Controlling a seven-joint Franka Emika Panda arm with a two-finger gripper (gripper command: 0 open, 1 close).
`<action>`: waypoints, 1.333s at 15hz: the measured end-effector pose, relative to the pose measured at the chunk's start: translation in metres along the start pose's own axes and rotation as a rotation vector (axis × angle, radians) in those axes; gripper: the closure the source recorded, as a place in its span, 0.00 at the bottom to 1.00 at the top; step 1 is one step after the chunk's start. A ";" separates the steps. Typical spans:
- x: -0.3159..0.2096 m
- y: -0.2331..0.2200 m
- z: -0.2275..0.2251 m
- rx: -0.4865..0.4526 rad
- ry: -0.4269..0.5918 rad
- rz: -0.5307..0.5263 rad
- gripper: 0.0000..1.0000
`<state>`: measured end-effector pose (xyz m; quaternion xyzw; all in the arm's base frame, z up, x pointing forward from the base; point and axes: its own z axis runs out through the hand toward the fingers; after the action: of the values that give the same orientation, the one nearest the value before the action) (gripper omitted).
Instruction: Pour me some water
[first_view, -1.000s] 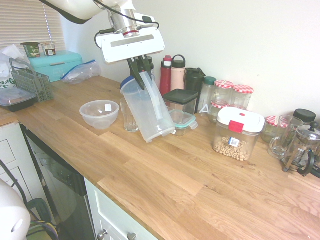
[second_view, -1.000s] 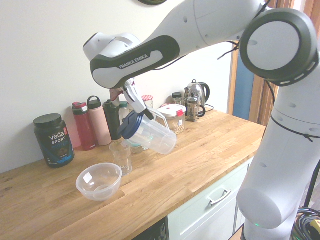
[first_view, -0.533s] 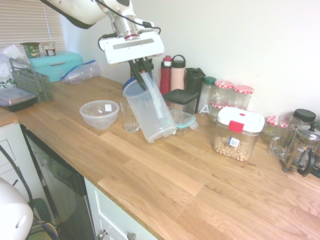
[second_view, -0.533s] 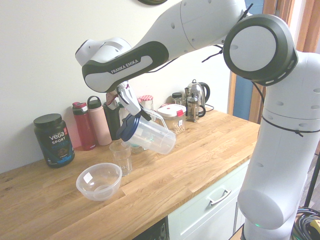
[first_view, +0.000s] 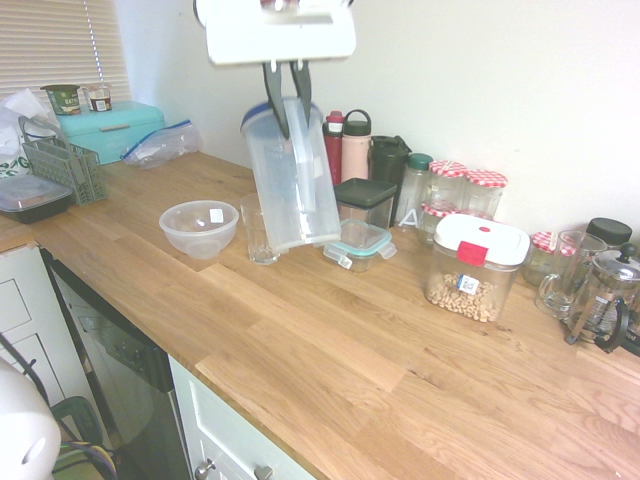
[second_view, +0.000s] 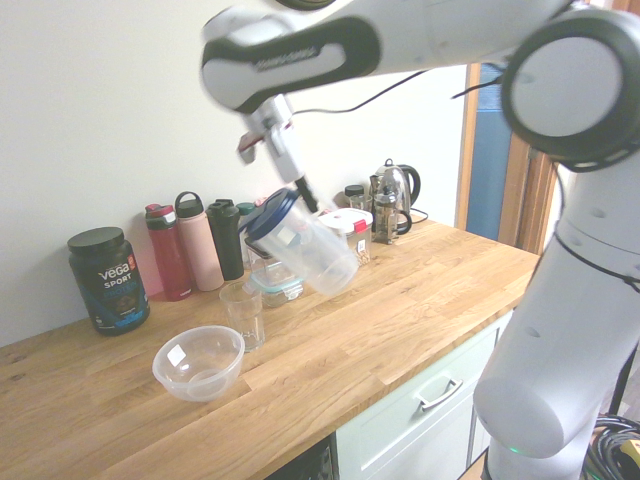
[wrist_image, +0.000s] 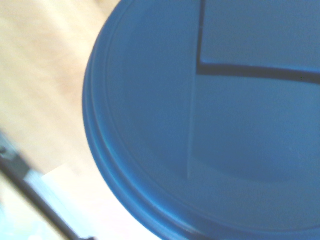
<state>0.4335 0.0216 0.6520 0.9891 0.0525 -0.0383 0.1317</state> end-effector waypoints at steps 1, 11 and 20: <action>-0.021 0.030 -0.009 0.055 0.019 0.049 1.00; -0.045 0.166 0.130 0.369 0.061 0.583 1.00; -0.055 0.189 0.230 0.419 0.235 1.055 1.00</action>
<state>0.3861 -0.2258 0.4837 0.8842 -0.4419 0.1331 -0.0723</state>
